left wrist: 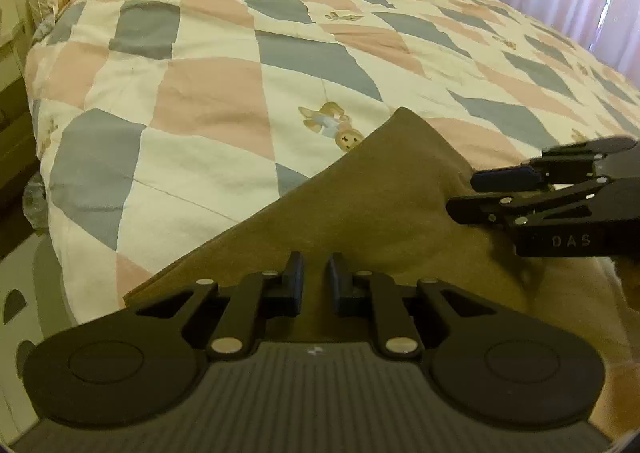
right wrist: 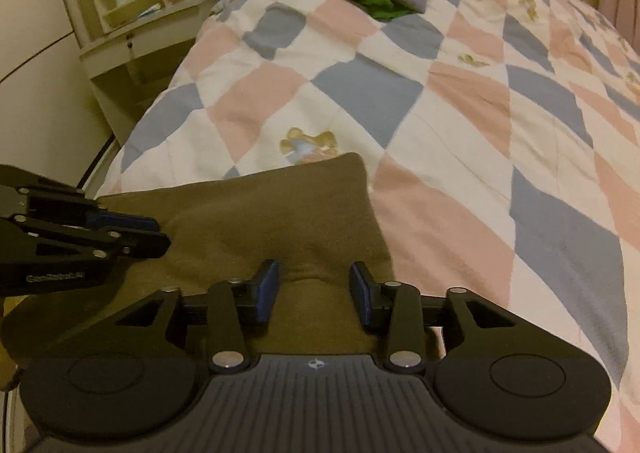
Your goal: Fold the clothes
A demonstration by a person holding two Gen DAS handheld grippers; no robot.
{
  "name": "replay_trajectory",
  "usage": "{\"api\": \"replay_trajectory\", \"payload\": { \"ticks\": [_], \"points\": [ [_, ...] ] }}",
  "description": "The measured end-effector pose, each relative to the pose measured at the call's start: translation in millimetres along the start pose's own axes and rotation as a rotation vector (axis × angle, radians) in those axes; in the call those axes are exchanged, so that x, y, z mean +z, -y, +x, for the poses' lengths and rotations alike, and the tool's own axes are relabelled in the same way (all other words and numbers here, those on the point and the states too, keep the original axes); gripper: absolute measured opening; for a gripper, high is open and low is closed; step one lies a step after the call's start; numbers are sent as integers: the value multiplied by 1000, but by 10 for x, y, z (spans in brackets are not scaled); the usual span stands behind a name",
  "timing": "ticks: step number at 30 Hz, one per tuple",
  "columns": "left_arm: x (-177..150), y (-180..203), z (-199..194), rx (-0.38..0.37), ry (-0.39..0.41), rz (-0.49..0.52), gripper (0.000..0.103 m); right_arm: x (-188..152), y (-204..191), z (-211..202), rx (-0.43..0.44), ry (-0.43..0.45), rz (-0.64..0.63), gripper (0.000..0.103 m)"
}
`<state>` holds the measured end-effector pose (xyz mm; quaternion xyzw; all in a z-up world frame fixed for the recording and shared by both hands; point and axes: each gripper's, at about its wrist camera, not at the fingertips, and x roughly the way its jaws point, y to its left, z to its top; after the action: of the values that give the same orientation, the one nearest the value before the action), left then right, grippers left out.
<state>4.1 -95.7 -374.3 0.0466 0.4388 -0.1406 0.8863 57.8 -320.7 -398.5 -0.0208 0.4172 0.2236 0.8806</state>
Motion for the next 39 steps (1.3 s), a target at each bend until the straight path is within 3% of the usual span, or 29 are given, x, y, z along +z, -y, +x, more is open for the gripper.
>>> {"api": "replay_trajectory", "payload": {
  "ticks": [9,12,15,19,22,25,39],
  "points": [
    [213,7,-592,83,-159,-153,14,232,-70,-618,-25,41,161,49],
    [219,121,-925,119,-194,-170,19,266,-127,-886,-26,-15,262,56],
    [197,251,-1265,159,-225,-183,25,213,-219,-1152,-9,-88,346,56],
    [148,426,-1733,194,-208,-188,34,142,-428,-1542,-3,-126,375,59],
    [96,537,-2041,216,-190,-194,35,133,-593,-1812,-4,-118,356,66],
    [24,637,-2301,230,-173,-196,38,137,-722,-2036,-8,-116,346,66],
    [-300,801,-3060,282,-160,-200,49,20,-1209,-2681,-49,-168,326,69]
  ]
}}
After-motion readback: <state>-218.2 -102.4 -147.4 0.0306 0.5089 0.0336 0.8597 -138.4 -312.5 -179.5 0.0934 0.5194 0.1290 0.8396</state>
